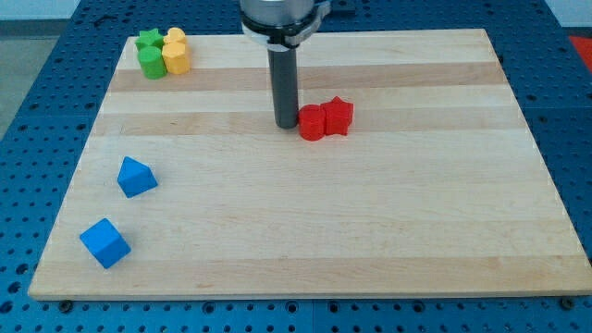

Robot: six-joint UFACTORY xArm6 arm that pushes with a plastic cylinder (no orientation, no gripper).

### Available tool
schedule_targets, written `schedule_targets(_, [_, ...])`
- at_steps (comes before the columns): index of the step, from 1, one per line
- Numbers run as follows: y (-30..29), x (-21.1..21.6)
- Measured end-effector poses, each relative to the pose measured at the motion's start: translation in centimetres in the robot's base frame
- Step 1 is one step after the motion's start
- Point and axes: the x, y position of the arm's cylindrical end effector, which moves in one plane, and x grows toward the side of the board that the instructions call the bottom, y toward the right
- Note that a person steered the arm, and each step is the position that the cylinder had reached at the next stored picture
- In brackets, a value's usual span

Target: Move your arm below the yellow hexagon

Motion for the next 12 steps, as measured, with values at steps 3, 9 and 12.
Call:
schedule_targets(3, [-0.9,-0.2])
schedule_targets(9, [-12.7,-19.5])
schedule_targets(12, [-15.4,-19.5])
